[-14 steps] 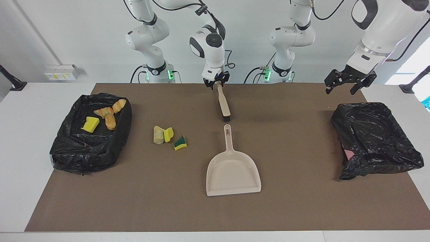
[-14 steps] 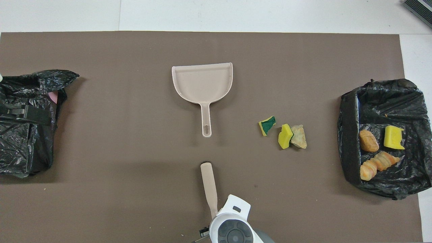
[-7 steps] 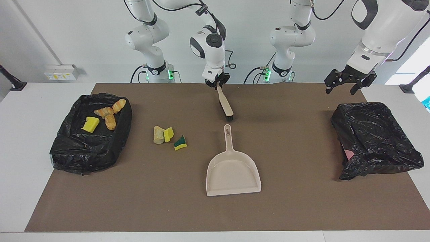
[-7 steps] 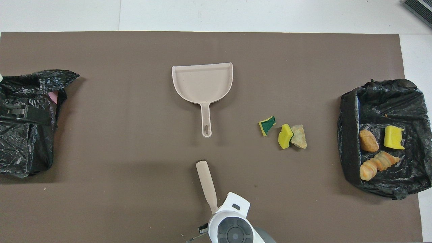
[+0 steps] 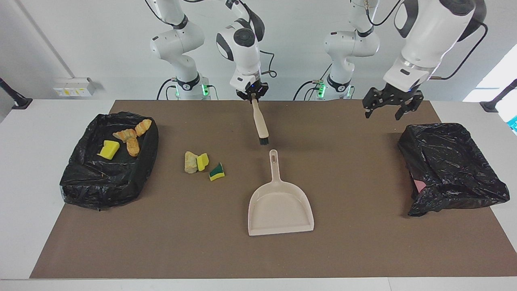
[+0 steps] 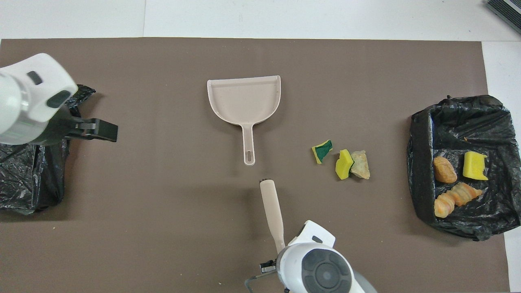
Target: Sweep and dump trash in bin
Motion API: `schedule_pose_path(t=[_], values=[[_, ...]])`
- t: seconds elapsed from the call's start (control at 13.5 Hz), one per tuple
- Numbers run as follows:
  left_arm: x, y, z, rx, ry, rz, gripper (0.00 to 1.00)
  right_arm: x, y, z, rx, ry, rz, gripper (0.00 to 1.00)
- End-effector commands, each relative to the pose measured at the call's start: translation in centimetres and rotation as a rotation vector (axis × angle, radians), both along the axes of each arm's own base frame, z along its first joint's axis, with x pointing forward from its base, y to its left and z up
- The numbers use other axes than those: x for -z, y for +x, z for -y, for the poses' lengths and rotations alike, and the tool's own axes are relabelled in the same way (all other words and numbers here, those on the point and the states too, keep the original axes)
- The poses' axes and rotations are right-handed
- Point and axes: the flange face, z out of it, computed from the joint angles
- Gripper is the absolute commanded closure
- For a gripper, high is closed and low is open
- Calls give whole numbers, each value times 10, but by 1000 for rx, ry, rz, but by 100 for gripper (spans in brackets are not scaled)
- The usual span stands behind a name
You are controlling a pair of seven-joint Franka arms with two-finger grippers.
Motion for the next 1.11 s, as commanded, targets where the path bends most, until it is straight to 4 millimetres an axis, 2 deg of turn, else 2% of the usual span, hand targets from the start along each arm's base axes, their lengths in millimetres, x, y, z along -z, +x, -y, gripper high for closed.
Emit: schedule_pose_path(t=[0.0,0.15,0.3,0.37,0.52,0.67,0.89,1.04], values=[[38,14,61,-33,-6,12,0,-32,11,56,32,-9,2,100],[73,19,109,-34,-5,18,0,-47,34,109,96,0,14,100],[131,11,175,31,67,10,0,-42,60,158,165,-38,32,100],[147,10,194,16,70,23,0,-38,70,180,168,-102,46,100],[157,14,204,-18,40,62,0,-29,80,215,129,-208,48,100],[166,10,223,-34,17,75,0,7,92,228,88,-302,-10,100],[217,-3,263,-29,39,50,0,29,102,244,33,-328,-39,100],[222,-3,269,-18,36,63,0,56,111,244,25,-310,-52,100]])
